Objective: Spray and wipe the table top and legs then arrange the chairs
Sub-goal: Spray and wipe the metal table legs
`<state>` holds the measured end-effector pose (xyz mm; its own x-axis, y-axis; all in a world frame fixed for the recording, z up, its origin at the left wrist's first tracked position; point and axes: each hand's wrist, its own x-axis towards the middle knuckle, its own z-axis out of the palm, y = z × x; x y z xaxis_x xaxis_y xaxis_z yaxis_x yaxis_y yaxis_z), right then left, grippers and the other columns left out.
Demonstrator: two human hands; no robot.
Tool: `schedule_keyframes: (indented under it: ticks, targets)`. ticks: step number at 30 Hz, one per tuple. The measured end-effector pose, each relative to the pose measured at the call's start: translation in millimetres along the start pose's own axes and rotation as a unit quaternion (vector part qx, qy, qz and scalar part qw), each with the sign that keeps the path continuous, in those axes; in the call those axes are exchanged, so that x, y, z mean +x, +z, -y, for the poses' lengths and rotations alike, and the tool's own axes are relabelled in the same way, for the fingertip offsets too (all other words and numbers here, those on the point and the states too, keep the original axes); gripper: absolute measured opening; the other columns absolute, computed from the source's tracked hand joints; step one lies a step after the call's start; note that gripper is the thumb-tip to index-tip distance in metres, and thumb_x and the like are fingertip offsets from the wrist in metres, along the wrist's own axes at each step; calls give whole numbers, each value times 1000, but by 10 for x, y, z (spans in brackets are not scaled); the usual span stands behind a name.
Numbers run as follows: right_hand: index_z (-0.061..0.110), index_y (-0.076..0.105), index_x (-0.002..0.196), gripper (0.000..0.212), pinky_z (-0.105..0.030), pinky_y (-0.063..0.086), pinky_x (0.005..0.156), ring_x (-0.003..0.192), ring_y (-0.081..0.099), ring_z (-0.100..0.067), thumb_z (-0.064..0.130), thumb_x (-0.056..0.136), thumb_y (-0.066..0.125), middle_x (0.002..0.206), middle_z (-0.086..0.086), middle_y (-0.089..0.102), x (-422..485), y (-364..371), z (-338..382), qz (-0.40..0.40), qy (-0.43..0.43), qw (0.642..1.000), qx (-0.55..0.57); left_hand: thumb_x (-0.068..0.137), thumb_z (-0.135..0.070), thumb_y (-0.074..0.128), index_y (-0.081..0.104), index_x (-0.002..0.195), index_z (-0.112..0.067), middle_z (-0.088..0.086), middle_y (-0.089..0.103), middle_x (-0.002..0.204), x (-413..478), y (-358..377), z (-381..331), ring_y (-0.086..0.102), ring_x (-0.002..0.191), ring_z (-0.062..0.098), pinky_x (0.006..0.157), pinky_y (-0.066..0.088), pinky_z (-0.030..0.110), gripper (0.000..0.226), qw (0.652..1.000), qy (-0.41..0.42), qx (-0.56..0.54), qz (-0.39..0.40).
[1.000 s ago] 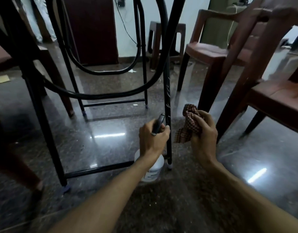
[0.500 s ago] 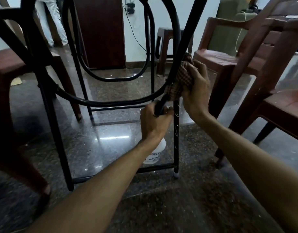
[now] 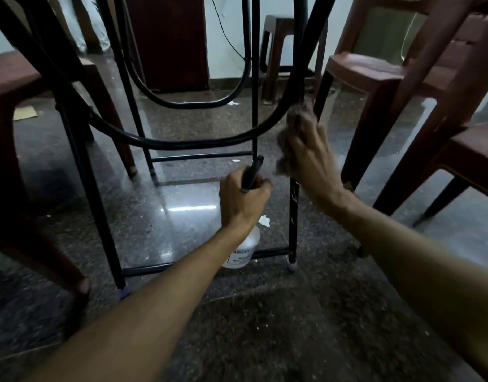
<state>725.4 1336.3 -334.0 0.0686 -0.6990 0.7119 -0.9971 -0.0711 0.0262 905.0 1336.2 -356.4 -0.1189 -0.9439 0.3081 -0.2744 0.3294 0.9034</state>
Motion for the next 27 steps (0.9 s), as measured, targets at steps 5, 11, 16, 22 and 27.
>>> schedule_keyframes:
  ticks: [5,11,16,22,27]
  targets:
    - [1,50,138,70,-44,59,75,129,39,-45,2,74,79,151,-18,25,-745,138,24,130,-57,988,-62,85,-15,72,52,61,-21,-7,53,57,-164,103,131,51,54,8,56,35,23,31,1000,-16,1,16]
    - [3,48,134,53,-50,44,98,127,38,-42,13,85,64,148,-18,34,97,122,-33,71,-137,971,-183,81,-11,71,58,70,-2,14,62,64,-304,209,381,54,56,15,53,40,28,19,998,-47,13,32]
    - [6,57,132,33,-45,52,94,121,50,-35,20,102,58,138,-14,48,-608,196,-181,44,-168,984,-51,83,-11,72,53,60,-17,-7,50,54,-169,175,187,46,48,4,46,33,16,31,999,-32,1,24]
    - [17,65,113,21,-28,50,97,116,54,-23,12,96,54,131,1,44,1,-213,-178,-184,126,972,75,82,-17,74,58,60,-2,5,55,52,114,200,-64,48,48,14,49,34,28,31,1000,9,-22,-17]
    - [6,50,141,47,-51,40,111,133,38,-37,5,94,53,149,-22,40,265,-112,-52,-71,0,997,16,80,-14,76,67,71,-4,2,67,63,125,244,-56,55,52,2,48,38,14,16,998,-12,-53,-26]
